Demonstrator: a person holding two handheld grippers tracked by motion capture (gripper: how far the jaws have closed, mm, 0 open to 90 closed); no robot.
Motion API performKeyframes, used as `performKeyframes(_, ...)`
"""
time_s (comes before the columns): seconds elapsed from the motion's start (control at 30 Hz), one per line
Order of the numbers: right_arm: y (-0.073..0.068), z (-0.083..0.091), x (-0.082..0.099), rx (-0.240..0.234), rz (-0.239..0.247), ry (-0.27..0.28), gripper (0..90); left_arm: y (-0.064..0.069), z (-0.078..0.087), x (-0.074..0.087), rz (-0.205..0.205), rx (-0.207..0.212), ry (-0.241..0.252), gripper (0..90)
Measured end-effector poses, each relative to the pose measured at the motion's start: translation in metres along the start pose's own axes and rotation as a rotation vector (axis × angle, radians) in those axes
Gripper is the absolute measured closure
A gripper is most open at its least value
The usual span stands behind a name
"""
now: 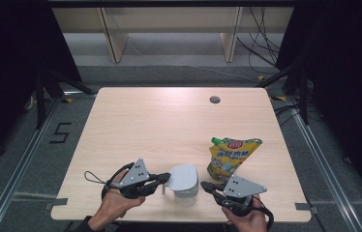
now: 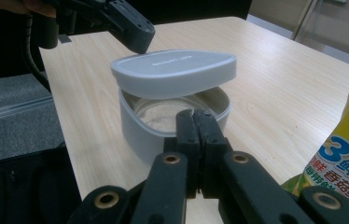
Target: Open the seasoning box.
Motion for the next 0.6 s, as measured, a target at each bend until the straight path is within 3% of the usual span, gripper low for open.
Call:
performKeyframes(0.07,-0.001,-0.001,-0.001,0.003,-0.016,-0.001,90.0,-0.001,0.001,0.000,-0.006,0.005,-0.003,88.9)
performKeyframes(0.1,-0.001,-0.003,-0.002,0.002,0.001,0.009,90.0,-0.001,0.000,0.001,0.018,0.003,0.010,88.9)
performKeyframes(0.17,-0.003,-0.004,-0.004,0.001,-0.003,0.015,90.0,-0.001,0.001,0.001,0.022,-0.002,0.009,88.5)
performKeyframes(0.27,-0.005,-0.006,-0.007,-0.005,0.003,0.013,89.7,-0.002,0.001,0.001,-0.013,0.005,0.001,88.3)
performKeyframes(0.37,-0.008,-0.007,-0.010,-0.012,0.015,0.016,89.6,-0.002,0.001,0.001,-0.012,0.009,0.005,87.9)
performKeyframes(0.4,-0.010,-0.008,-0.011,-0.012,0.013,0.020,89.7,-0.001,0.001,0.002,0.018,0.001,0.009,85.0)
performKeyframes(0.43,-0.010,-0.008,-0.011,-0.012,0.013,0.020,89.7,-0.002,0.003,0.002,0.013,0.005,0.004,85.0)
performKeyframes(0.47,-0.010,-0.008,-0.013,-0.003,0.016,0.027,89.7,-0.001,0.008,0.002,0.044,0.028,0.001,77.3)
performKeyframes(0.6,-0.012,-0.006,-0.016,-0.020,0.016,0.030,89.7,0.000,0.018,0.007,0.037,0.043,-0.034,61.3)
Point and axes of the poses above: each handheld gripper's, and its own axes: z roughly backward along the jaws, x roughly out of its underside, y roughly to its right, the point moved 9 cm from there along -z, roughly forward along the jaws, and after that the axes turned 10 degrees about x, right-handed, at the moved point
